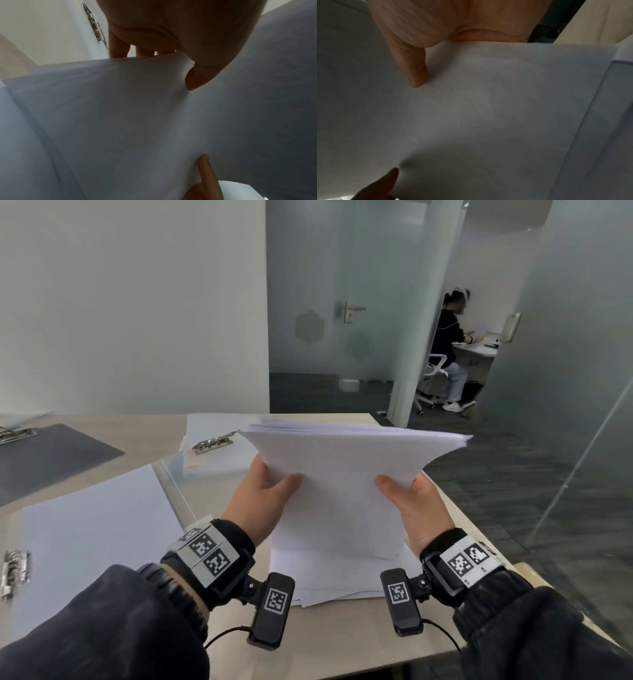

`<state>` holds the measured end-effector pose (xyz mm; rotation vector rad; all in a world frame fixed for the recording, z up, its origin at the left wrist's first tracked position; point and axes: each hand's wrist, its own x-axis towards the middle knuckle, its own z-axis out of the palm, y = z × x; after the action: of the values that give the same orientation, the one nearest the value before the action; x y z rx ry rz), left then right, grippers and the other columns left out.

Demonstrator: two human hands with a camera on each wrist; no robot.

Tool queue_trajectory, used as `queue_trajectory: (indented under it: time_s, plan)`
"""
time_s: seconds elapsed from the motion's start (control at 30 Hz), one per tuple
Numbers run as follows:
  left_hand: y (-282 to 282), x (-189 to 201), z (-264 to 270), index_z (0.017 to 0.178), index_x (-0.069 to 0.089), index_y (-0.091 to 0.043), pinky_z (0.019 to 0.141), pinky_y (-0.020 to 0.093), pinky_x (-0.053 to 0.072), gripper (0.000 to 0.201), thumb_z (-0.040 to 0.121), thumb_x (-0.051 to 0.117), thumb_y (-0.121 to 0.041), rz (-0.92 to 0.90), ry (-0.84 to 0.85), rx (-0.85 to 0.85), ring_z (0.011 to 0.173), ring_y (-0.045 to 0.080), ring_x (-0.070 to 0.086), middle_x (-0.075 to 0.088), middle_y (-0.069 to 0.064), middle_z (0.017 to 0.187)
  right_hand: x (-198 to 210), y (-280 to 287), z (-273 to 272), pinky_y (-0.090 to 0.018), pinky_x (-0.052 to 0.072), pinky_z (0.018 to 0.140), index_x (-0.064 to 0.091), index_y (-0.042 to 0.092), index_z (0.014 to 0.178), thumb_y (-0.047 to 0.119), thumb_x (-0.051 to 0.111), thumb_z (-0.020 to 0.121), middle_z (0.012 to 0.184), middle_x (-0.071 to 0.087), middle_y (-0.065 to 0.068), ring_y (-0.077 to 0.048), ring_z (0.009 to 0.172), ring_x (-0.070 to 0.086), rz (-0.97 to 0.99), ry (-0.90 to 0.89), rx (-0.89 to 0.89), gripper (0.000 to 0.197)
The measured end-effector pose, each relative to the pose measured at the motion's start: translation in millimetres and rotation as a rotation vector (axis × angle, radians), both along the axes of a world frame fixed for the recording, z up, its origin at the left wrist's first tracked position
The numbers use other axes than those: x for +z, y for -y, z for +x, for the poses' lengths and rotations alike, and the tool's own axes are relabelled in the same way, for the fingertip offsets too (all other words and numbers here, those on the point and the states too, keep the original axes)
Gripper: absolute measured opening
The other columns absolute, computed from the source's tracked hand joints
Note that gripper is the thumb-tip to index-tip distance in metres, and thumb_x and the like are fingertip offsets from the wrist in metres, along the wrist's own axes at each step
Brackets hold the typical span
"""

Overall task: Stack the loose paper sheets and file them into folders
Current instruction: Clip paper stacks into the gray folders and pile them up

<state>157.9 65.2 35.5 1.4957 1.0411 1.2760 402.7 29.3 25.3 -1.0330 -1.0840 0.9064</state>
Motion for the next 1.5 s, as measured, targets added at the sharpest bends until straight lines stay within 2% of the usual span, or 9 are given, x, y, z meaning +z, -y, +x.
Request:
queue_trajectory:
  time_s: [0.2, 0.5, 0.63, 0.77, 0.87, 1.1, 1.23, 1.4, 1.5]
  plan:
    - [0.2, -7.0, -1.0, 0.138, 0.05, -0.04, 0.105, 0.041, 0.05, 0.055, 0.085, 0.066, -0.046, -0.066, -0.047, -0.054, 0.112, 0.003, 0.065, 0.069, -0.021, 0.122, -1.1, -2.1, 0.3, -0.036, 0.052, 0.095, 0.064, 0.022, 0.121, 0.01, 0.068, 0.093, 0.117, 0.074, 0.001, -0.017, 0.112, 0.069, 0.076, 0.033, -0.056, 0.03]
    - [3.1, -10.9, 0.9, 0.123, 0.061, -0.025, 0.096, 0.04, 0.054, 0.041, 0.083, 0.069, -0.024, -0.109, 0.09, -0.1, 0.105, 0.014, 0.072, 0.076, -0.007, 0.114, -6.2, -1.6, -0.4, -0.045, 0.055, 0.091, 0.071, 0.018, 0.109, 0.021, 0.073, 0.086, 0.109, 0.076, -0.007, -0.029, 0.105, 0.071, 0.042, -0.087, -0.031, 0.023]
    - [5.4, -17.3, 5.0, 0.119, 0.069, -0.02, 0.096, 0.04, 0.055, 0.034, 0.085, 0.071, -0.023, -0.17, 0.101, -0.13, 0.102, 0.016, 0.074, 0.078, -0.004, 0.11, -15.1, -3.0, 0.2, -0.042, 0.055, 0.088, 0.073, 0.021, 0.109, 0.054, 0.088, 0.058, 0.113, 0.075, -0.008, -0.027, 0.105, 0.072, 0.04, -0.094, -0.019, 0.062]
    - [4.7, -24.9, 5.1, 0.121, 0.069, -0.017, 0.095, 0.041, 0.055, 0.046, 0.076, 0.071, -0.026, -0.194, 0.122, -0.165, 0.105, 0.023, 0.073, 0.077, 0.001, 0.112, -24.5, -2.0, 1.6, -0.037, 0.055, 0.086, 0.068, 0.017, 0.119, 0.064, 0.092, 0.046, 0.113, 0.075, -0.006, -0.024, 0.105, 0.072, 0.011, -0.093, 0.003, 0.09]
    - [4.5, -26.9, 4.5, 0.123, 0.067, -0.019, 0.094, 0.041, 0.055, 0.049, 0.075, 0.072, -0.024, -0.196, 0.128, -0.168, 0.105, 0.022, 0.073, 0.077, 0.001, 0.113, -26.7, 1.9, -0.4, -0.03, 0.058, 0.075, 0.071, 0.017, 0.111, 0.067, 0.092, 0.037, 0.106, 0.077, -0.005, -0.022, 0.098, 0.074, -0.038, -0.078, 0.022, 0.092]
    - [5.1, -27.5, 6.4, 0.109, 0.075, -0.014, 0.091, 0.037, 0.056, 0.037, 0.074, 0.071, -0.025, -0.222, 0.094, -0.16, 0.099, 0.023, 0.075, 0.079, 0.003, 0.105, -20.9, 2.7, -0.1, -0.023, 0.058, 0.069, 0.073, 0.013, 0.105, 0.029, 0.078, 0.077, 0.096, 0.079, -0.002, -0.017, 0.089, 0.075, -0.083, -0.091, -0.022, 0.033]
    - [8.1, -44.0, 4.3, 0.109, 0.076, -0.016, 0.095, 0.037, 0.054, 0.034, 0.078, 0.073, -0.029, -0.288, 0.016, -0.174, 0.1, 0.021, 0.075, 0.079, 0.001, 0.105, -39.7, 2.6, 2.1, -0.038, 0.051, 0.096, 0.076, 0.018, 0.105, 0.048, 0.091, 0.061, 0.107, 0.077, 0.0, -0.02, 0.106, 0.072, -0.177, -0.04, -0.034, 0.056]
    - [5.4, -46.5, 1.9, 0.105, 0.077, -0.015, 0.091, 0.038, 0.057, 0.014, 0.099, 0.064, -0.017, -0.285, 0.009, -0.086, 0.094, 0.023, 0.076, 0.079, 0.003, 0.099, -36.0, 2.7, 0.5, -0.034, 0.057, 0.085, 0.073, 0.012, 0.11, 0.017, 0.078, 0.082, 0.105, 0.077, -0.007, -0.025, 0.103, 0.072, -0.238, -0.052, 0.004, 0.028]
    - [1.6, -42.3, -3.9, 0.104, 0.076, -0.013, 0.091, 0.042, 0.058, 0.014, 0.092, 0.072, -0.019, -0.293, 0.084, -0.05, 0.095, 0.028, 0.075, 0.079, 0.006, 0.099, -32.0, 1.7, -2.3, -0.041, 0.054, 0.096, 0.072, 0.013, 0.113, 0.017, 0.073, 0.087, 0.109, 0.077, -0.006, -0.024, 0.105, 0.072, -0.245, 0.034, 0.021, 0.025]
